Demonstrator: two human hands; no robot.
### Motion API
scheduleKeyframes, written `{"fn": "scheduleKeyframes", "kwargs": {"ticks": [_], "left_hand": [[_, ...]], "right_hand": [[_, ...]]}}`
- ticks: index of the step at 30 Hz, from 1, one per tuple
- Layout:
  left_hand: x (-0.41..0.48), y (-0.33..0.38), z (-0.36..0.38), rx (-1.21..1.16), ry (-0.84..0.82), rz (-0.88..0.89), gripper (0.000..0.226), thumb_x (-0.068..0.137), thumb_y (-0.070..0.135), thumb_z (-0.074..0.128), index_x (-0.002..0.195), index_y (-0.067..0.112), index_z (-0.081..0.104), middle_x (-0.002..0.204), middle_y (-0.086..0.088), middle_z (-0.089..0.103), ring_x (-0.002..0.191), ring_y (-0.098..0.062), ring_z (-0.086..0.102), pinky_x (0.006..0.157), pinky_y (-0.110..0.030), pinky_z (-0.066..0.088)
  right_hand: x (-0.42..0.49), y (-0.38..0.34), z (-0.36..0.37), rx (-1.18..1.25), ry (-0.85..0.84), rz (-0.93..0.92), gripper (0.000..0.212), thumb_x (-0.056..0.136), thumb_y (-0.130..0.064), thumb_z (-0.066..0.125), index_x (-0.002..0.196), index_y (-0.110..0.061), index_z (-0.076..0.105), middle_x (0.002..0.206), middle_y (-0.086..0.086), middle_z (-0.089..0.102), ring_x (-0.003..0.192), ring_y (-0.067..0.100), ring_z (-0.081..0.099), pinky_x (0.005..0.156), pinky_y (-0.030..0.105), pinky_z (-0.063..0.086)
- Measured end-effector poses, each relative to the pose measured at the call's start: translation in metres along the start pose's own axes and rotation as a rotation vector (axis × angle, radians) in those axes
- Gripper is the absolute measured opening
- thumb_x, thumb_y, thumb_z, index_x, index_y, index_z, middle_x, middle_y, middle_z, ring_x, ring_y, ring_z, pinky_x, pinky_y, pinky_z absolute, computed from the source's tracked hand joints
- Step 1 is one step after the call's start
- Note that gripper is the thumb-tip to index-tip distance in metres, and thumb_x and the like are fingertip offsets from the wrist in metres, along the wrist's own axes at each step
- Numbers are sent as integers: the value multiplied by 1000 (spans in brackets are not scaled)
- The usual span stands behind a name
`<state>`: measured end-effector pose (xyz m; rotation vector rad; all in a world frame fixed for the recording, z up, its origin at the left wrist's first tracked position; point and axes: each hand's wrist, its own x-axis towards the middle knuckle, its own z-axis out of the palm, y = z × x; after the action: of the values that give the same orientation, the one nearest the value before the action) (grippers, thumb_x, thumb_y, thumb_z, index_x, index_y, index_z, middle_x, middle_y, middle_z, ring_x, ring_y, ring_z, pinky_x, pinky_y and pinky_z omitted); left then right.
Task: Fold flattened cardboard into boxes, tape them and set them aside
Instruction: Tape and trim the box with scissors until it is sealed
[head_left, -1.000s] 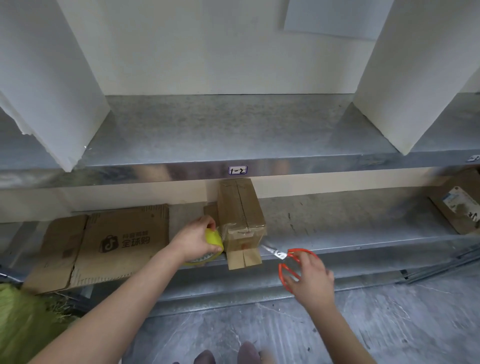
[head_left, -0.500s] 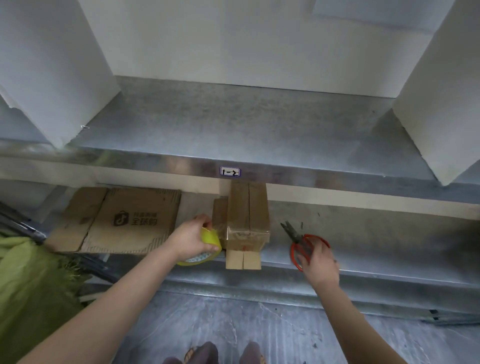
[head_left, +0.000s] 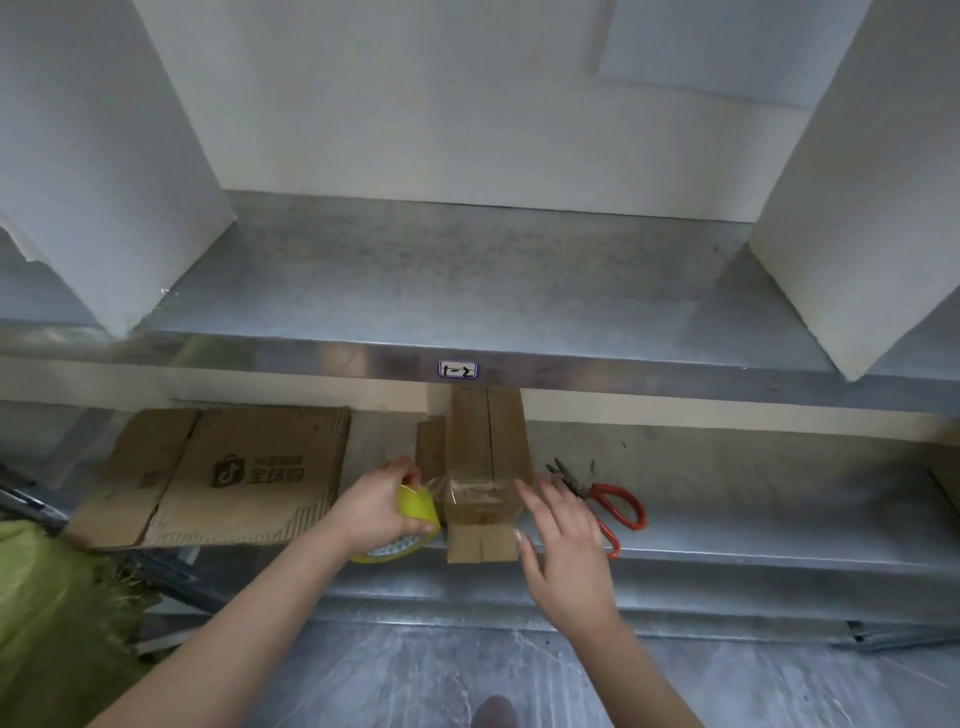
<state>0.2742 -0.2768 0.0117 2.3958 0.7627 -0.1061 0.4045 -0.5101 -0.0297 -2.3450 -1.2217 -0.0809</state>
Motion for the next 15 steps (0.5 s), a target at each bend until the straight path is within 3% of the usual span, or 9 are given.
{"fn": "scheduleKeyframes", "kwargs": {"ticks": [8, 15], "left_hand": [[-1, -23, -8, -55, -4, 64, 54, 59, 44, 85, 93, 27, 47, 97, 6, 58, 84, -16, 56, 68, -27, 42], [12, -29, -26, 204, -4, 211, 50, 64, 40, 81, 96, 29, 44, 104, 11, 52, 92, -15, 52, 74, -30, 44]], "right_hand": [[10, -25, 30, 6, -53, 0, 50, 95, -36, 44, 144, -34, 37, 150, -7, 39, 143, 19, 28, 112, 41, 36], [14, -26, 30, -59, -82, -4, 48, 97, -37, 39, 145, -35, 36, 149, -8, 40, 144, 17, 28, 111, 36, 38]]}}
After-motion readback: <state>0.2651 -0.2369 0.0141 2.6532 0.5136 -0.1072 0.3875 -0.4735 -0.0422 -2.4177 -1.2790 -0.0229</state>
